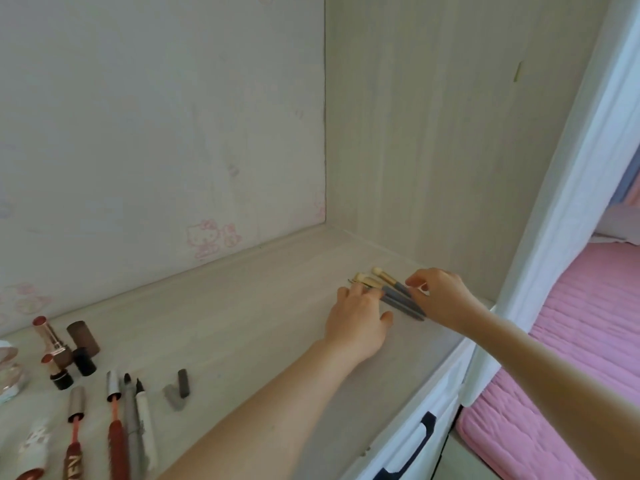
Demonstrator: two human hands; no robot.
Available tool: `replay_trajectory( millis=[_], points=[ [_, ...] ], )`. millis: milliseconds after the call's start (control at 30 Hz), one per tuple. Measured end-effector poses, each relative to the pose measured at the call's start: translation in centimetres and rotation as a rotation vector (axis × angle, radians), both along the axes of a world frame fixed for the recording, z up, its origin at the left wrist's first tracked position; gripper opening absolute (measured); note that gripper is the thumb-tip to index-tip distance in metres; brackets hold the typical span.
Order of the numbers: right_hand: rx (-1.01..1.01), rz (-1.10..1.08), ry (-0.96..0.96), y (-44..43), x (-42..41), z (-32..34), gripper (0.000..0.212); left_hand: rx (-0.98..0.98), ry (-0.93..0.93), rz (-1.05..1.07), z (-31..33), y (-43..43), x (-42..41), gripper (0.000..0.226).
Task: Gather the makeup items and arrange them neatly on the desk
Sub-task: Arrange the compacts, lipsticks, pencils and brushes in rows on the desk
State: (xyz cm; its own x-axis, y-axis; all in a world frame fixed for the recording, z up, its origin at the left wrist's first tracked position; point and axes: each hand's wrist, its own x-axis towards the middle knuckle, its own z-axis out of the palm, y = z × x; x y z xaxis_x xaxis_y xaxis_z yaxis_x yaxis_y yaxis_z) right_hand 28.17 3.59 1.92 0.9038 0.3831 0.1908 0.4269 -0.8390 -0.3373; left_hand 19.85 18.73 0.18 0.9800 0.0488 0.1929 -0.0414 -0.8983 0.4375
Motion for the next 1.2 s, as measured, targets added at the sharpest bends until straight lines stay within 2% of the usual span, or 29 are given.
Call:
replay_trajectory(
  millis=[167, 300, 600, 733, 833, 900, 1033, 1133, 1200],
  points=[
    [-0.011, -0.050, 0.053, 0.8, 2.5, -0.3, 0.029, 0.209, 0.039, -0.056, -1.2, 0.0, 1.9, 0.054],
    [-0.032, -0.055, 0.077, 1.2, 3.5, -0.4, 0.030, 0.260, 0.078, -0.099, -1.5, 0.3, 2.7, 0.058],
    [-0.157, -0.021, 0.101, 1.7, 3.5, -0.1, 0.022, 0.259, 0.045, -0.180, -1.0, 3.1, 2.7, 0.048],
    [-0.144, -0.044, 0.176, 1.6, 2.8, 0.2, 0.032, 0.172, 0.019, -0.156, -0.5, 4.1, 2.3, 0.039],
    [-0.166, -0.054, 0.183, 1.7, 2.5, 0.7, 0.029, 0.077, -0.006, -0.061, -0.4, 4.5, 2.3, 0.035],
    [-0.108, -0.098, 0.224, 1.6, 2.2, 1.0, 0.024, 0.051, -0.033, 0.003, -0.3, 4.7, 2.3, 0.027],
    [0.167, -0.162, 0.396, 1.4, 2.1, 1.2, 0.015, 0.074, -0.069, 0.158, 0.0, 4.9, 2.3, 0.019],
    [0.325, -0.166, 0.522, 1.4, 1.9, 1.5, 0.012, -0.002, 0.010, 0.334, 0.6, 5.0, 2.4, 0.021],
    [0.404, -0.172, 0.561, 1.6, 1.9, 1.7, 0.019, -0.039, 0.099, 0.412, 1.0, 5.0, 2.6, 0.028]
  ],
)
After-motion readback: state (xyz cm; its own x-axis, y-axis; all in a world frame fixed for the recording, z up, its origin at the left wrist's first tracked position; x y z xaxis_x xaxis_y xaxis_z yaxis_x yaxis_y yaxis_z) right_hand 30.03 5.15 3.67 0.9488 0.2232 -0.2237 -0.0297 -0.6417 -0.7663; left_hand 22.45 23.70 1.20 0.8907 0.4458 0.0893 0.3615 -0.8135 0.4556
